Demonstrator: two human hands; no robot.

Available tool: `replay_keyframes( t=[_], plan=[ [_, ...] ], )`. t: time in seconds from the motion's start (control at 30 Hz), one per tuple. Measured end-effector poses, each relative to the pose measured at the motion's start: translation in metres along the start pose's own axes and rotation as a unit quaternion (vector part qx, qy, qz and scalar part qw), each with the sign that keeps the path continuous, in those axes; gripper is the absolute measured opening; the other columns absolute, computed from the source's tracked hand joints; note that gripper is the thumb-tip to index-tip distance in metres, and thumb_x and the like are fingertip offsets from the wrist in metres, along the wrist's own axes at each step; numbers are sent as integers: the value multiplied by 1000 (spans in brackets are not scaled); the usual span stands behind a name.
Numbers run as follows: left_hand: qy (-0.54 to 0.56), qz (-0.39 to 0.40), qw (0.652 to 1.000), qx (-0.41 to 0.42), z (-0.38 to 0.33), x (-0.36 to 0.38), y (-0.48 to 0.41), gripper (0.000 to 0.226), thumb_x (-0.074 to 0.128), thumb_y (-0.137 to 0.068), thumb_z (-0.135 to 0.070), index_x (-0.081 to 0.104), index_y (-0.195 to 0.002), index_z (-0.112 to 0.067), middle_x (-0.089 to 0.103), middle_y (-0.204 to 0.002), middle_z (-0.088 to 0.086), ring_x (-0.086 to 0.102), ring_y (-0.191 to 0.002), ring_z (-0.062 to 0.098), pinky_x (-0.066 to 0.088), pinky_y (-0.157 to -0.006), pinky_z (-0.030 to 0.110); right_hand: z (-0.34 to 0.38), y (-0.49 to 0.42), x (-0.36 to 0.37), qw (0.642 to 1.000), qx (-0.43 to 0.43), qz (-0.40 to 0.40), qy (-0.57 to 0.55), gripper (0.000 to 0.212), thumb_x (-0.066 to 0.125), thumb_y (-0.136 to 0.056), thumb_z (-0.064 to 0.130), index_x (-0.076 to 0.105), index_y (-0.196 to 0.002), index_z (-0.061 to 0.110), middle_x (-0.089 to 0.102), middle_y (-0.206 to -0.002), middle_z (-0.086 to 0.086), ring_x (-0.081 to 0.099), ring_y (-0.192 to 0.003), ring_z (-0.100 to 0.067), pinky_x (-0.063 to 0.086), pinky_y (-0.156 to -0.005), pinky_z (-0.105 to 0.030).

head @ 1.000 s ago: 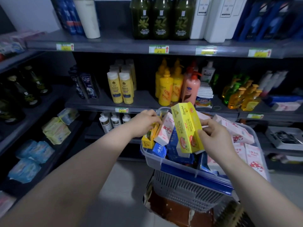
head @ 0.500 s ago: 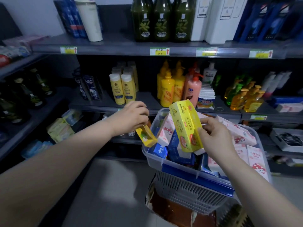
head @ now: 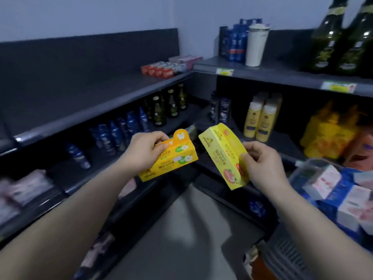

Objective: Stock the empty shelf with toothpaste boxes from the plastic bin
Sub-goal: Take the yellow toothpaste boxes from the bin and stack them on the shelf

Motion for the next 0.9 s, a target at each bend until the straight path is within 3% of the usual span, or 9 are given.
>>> replay_keyframes(
  t=[0.13, 0.23, 0.43, 0.67, 0.77, 0.9],
  plan=[
    [-57, -71, 992, -86, 88, -96, 88, 12, 58, -90, -24, 68, -98, -23, 70, -88, -4, 61, -85, 19, 38, -78, 30, 72, 34, 109, 996, -43, 76, -29, 32, 52, -89, 6, 60, -81, 36, 70, -84, 4, 67, -73, -17, 55, -68, -36],
    [-119, -109, 977, -140, 146, -162, 164, 30, 48, -80, -36, 68, -97, -22, 71, -88, -1, 61, -84, 26, 36, -76, 31, 125, 67, 195, 987, -85, 129, -45, 29, 52, -89, 7, 62, -85, 34, 70, -85, 4, 66, -74, -17, 53, -67, -33],
    [-200, -168, 934, -245, 225, -282, 318, 31, 47, -77, -36, 68, -94, -20, 71, -82, 2, 62, -80, 30, 39, -75, 35, 237, 144, 348, 951, -154, 249, -101, 22, 51, -93, 7, 63, -94, 25, 67, -83, 3, 63, -68, -10, 46, -52, -22],
    [-268, -242, 851, -381, 285, -387, 473, 27, 51, -81, -35, 69, -93, -18, 72, -79, 1, 64, -79, 32, 39, -75, 37, 355, 227, 484, 890, -271, 349, -111, 25, 53, -87, 3, 65, -87, 25, 64, -78, 10, 61, -77, -18, 46, -65, -28],
    [-292, -257, 810, -439, 309, -421, 522, 21, 55, -87, -32, 69, -97, -19, 72, -84, 3, 63, -85, 32, 38, -77, 36, 399, 251, 540, 858, -293, 395, -148, 25, 52, -87, 6, 66, -85, 26, 64, -78, 12, 63, -76, -21, 56, -70, -42],
    [-356, -262, 763, -473, 340, -461, 558, 12, 63, -87, -26, 70, -95, -21, 72, -84, 3, 63, -85, 31, 38, -76, 36, 468, 277, 603, 820, -350, 418, -176, 27, 51, -89, 2, 66, -88, 25, 63, -78, 12, 58, -70, -6, 50, -61, -24]
  ],
)
Point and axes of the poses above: each hand's wrist, its own y-axis away from the middle knuckle, its own x-axis out of the palm, z = x × y, the point moved 7 cm from there along -y, towards the middle knuckle
